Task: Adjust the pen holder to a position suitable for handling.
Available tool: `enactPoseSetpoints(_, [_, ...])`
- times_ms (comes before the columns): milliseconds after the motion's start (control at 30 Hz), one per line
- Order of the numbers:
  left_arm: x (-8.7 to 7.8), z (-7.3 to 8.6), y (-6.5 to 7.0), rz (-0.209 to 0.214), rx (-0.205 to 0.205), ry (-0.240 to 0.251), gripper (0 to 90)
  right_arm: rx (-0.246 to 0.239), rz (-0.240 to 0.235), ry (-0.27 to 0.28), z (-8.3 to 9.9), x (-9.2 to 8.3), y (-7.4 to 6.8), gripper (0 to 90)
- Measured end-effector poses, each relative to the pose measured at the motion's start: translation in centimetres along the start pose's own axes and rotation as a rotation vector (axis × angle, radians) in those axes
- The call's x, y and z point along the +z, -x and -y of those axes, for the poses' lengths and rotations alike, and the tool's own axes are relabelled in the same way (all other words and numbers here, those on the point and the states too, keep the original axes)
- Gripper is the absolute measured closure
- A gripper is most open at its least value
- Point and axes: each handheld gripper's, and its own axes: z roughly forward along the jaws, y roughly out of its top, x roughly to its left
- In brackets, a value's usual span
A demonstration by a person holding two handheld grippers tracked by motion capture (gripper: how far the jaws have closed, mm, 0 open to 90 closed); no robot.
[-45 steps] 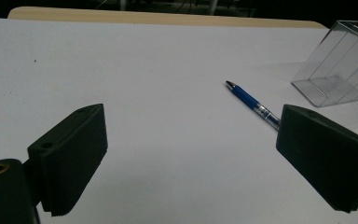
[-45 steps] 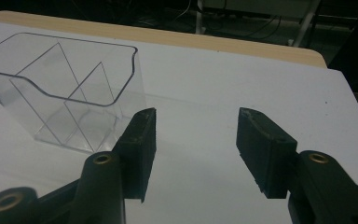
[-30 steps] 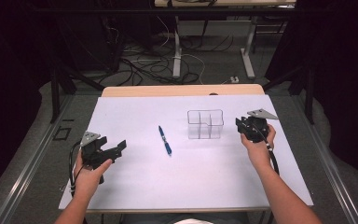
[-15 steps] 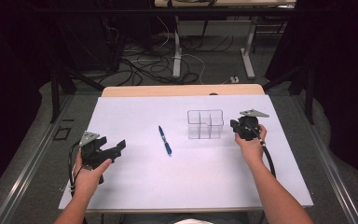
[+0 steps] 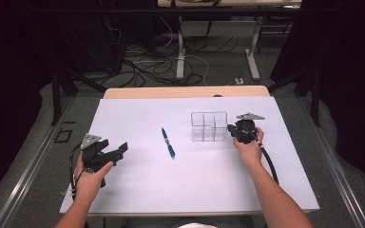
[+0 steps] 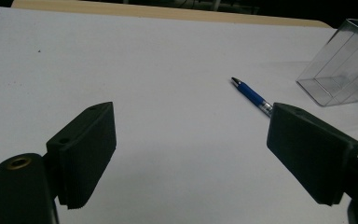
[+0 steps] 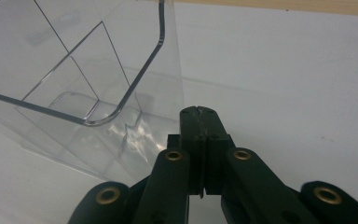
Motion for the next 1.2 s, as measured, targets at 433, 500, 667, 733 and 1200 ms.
enactPoseSetpoints(433, [0.08, 0.09, 0.05, 0.001, 0.0, 0.0, 15.4, -0.014, -0.015, 0.003, 0.07, 0.42, -0.33, 90.0])
enactPoseSetpoints(500, [0.08, 0.09, 0.06, 0.001, -0.001, -0.003, 15.4, -0.016, -0.018, 0.004, 0.06, 0.43, -0.27, 90.0])
enactPoseSetpoints(667, [0.09, 0.1, 0.1, 0.001, 0.0, -0.001, 15.5, -0.027, -0.021, 0.005, 0.03, 0.46, -0.23, 90.0])
enactPoseSetpoints(733, [0.07, 0.1, 0.1, 0.0, 0.0, 0.0, 15.5, -0.026, -0.02, 0.006, 0.03, 0.47, -0.23, 90.0])
enactPoseSetpoints(1200, [0.1, 0.15, 0.08, 0.001, -0.005, -0.002, 15.4, -0.029, -0.041, 0.012, 0.05, 0.84, -0.79, 90.0])
